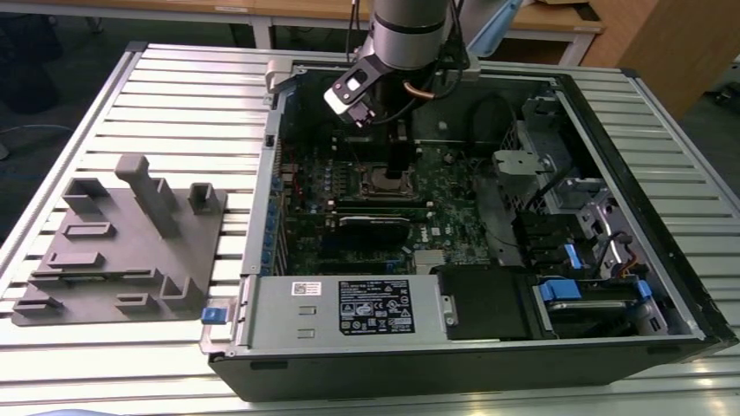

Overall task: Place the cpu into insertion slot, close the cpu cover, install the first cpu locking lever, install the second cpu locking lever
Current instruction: 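Place the cpu into insertion slot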

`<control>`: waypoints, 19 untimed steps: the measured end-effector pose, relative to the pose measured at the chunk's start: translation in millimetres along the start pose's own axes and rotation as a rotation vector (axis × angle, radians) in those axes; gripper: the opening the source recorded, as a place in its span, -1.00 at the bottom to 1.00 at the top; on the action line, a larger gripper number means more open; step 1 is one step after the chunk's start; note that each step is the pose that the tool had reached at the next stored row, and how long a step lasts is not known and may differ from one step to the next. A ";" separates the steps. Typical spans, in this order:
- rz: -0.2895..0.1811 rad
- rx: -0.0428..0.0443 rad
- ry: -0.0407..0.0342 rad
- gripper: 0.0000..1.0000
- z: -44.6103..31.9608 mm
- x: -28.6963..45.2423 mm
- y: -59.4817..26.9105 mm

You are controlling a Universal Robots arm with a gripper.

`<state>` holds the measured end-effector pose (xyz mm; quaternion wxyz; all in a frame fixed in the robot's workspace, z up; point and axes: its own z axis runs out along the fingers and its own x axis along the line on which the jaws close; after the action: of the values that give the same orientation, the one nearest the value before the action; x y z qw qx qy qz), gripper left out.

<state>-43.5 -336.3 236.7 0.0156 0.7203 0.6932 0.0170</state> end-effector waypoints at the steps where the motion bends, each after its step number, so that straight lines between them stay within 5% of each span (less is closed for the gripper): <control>1: 0.000 -0.0002 0.0003 0.63 0.0 0.0 0.0; 19: 0.000 -0.0001 0.0001 0.59 -1.3 0.0 0.1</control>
<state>-43.5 -336.3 238.1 0.0156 0.7203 0.6932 0.0171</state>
